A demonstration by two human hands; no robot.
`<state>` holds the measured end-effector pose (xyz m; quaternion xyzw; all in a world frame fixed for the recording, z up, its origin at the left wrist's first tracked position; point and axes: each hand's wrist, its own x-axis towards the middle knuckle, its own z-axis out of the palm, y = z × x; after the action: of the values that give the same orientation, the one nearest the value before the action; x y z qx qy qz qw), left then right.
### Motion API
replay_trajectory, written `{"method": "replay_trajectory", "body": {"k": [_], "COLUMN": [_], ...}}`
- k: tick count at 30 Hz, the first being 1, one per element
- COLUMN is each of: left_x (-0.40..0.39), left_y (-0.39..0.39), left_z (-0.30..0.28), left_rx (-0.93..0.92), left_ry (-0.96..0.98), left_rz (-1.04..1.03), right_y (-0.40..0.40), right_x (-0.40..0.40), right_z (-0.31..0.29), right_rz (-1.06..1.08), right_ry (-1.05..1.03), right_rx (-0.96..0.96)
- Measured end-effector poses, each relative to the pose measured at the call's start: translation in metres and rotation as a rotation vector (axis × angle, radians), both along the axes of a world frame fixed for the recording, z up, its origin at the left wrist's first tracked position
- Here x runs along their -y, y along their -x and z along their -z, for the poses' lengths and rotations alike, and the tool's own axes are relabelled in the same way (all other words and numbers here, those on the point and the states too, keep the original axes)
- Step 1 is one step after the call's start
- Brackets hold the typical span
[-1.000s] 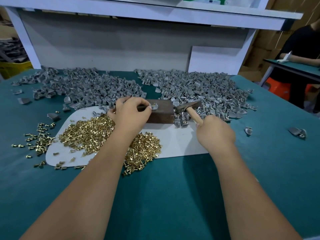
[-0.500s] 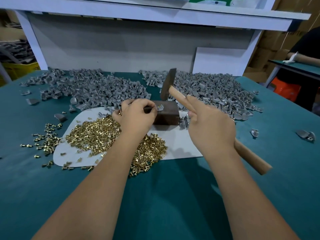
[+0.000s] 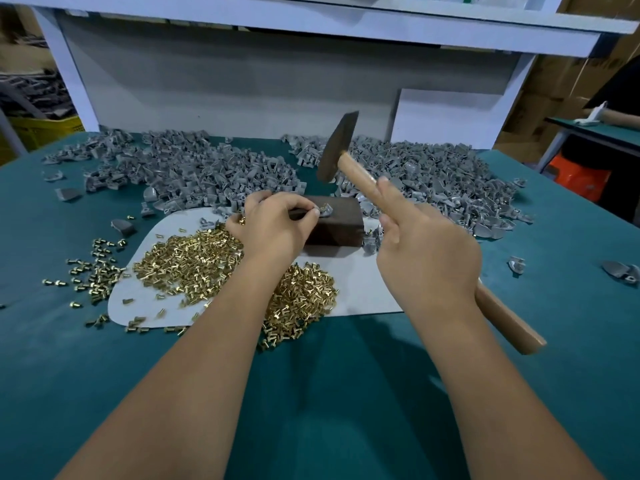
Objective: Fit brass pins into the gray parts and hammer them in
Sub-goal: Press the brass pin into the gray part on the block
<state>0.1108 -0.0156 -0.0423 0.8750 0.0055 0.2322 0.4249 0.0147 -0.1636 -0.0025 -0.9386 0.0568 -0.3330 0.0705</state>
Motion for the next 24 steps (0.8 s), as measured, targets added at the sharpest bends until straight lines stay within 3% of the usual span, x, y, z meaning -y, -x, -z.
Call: {"method": "replay_trajectory", "body": {"k": [2, 6, 9, 12, 16, 20, 24], "left_x": [-0.0009, -0.001, -0.001, -0.0004, -0.0006, 0.0005, 0.0002], "left_y": [0.0009, -0.0005, 0.001, -0.0021, -0.0001, -0.0027, -0.0003], "left_z": [0.0, 0.0006, -0.0006, 0.0006, 0.0023, 0.0022, 0.0007], "left_rx": [-0.015, 0.0, -0.017, -0.004, 0.022, 0.033, -0.023], "left_ry": [0.0, -0.047, -0.031, -0.052, 0.004, -0.03, 0.006], "left_rz": [0.013, 0.004, 0.009, -0.019, -0.005, -0.013, 0.006], "right_y": [-0.0004, 0.0013, 0.0004, 0.0021, 0.0009, 0.0034, 0.001], "right_x": [0.0003, 0.0, 0.0003, -0.0027, -0.0032, -0.0052, -0.0037], "right_z": [0.0023, 0.0007, 0.0051, 0.0023, 0.0058, 0.0024, 0.0059], "right_rz": [0.02, 0.018, 0.022, 0.027, 0.027, 0.027, 0.033], "right_ry": [0.031, -0.03, 0.036, -0.028, 0.056, -0.008, 0.055], "right_rx": [-0.088, 0.004, -0.113, -0.028, -0.122, -0.015, -0.107]}}
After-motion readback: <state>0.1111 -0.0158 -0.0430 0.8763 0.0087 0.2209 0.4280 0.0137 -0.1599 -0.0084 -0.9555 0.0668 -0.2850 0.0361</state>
